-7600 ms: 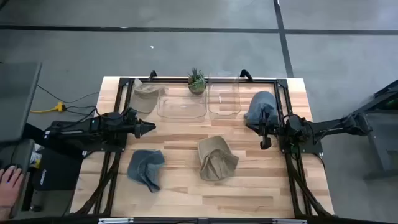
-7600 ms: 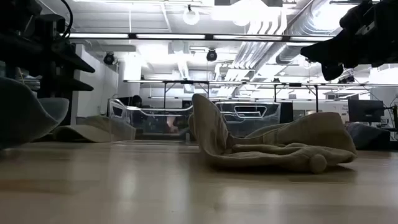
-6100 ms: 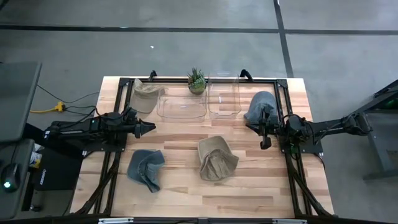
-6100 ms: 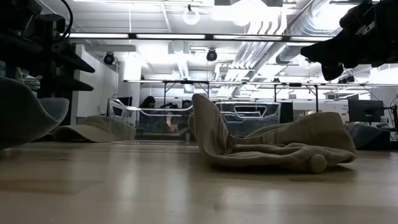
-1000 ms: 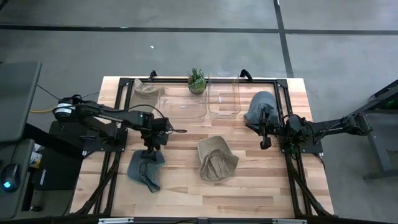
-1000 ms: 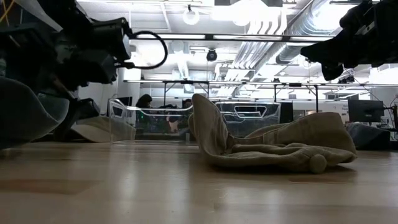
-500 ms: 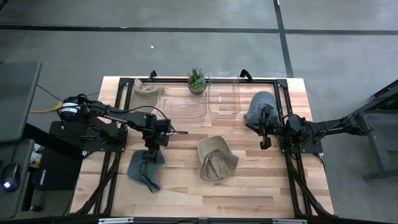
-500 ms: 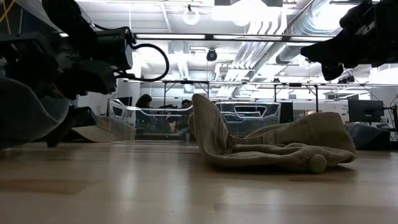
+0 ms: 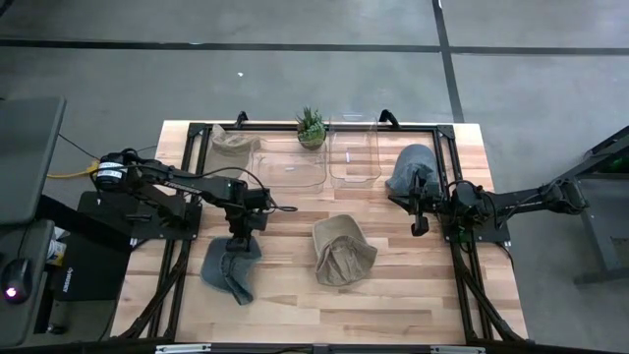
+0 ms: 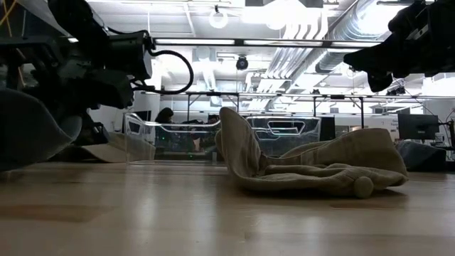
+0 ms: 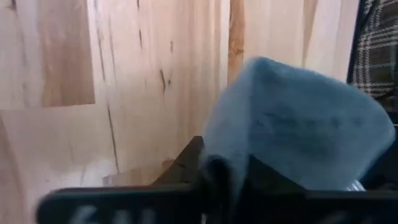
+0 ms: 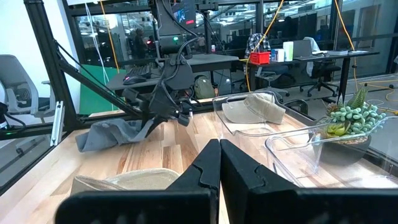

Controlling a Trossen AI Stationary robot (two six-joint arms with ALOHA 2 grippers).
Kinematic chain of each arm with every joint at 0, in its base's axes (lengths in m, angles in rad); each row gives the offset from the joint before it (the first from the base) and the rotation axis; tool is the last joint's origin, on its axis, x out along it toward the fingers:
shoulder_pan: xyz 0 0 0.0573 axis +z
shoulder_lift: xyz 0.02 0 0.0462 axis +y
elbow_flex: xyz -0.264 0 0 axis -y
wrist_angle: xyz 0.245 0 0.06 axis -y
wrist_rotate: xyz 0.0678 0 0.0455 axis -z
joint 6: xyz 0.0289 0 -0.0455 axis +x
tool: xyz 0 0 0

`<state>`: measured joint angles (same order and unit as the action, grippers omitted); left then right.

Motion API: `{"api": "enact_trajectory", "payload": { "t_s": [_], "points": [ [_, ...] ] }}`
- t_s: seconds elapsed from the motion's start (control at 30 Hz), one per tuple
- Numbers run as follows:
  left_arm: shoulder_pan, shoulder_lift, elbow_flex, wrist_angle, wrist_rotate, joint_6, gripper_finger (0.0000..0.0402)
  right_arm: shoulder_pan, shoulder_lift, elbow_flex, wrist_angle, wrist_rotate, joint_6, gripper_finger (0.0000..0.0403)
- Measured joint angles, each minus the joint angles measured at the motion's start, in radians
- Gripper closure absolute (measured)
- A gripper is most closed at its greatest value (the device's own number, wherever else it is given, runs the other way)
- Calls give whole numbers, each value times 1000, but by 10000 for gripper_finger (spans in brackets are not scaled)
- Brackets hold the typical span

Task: Pick & Place hat
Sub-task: Put the bottom gray cap into the left transparent bin

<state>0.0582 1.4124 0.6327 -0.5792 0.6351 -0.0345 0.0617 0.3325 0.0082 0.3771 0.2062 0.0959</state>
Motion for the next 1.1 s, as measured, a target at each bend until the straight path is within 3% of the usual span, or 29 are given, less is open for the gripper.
{"api": "enact_trajectory", "payload": {
  "t_s": [0.2,0.6,1.1],
  "points": [
    [0,0,0,-2,60,-54,396,0,0,0,0,0,0,402],
    [-24,-1,110,-77,5,-128,400,0,0,0,0,0,0,402],
    [-216,-1,426,-185,-441,-172,401,0,0,0,0,0,0,402]
  ]
}}
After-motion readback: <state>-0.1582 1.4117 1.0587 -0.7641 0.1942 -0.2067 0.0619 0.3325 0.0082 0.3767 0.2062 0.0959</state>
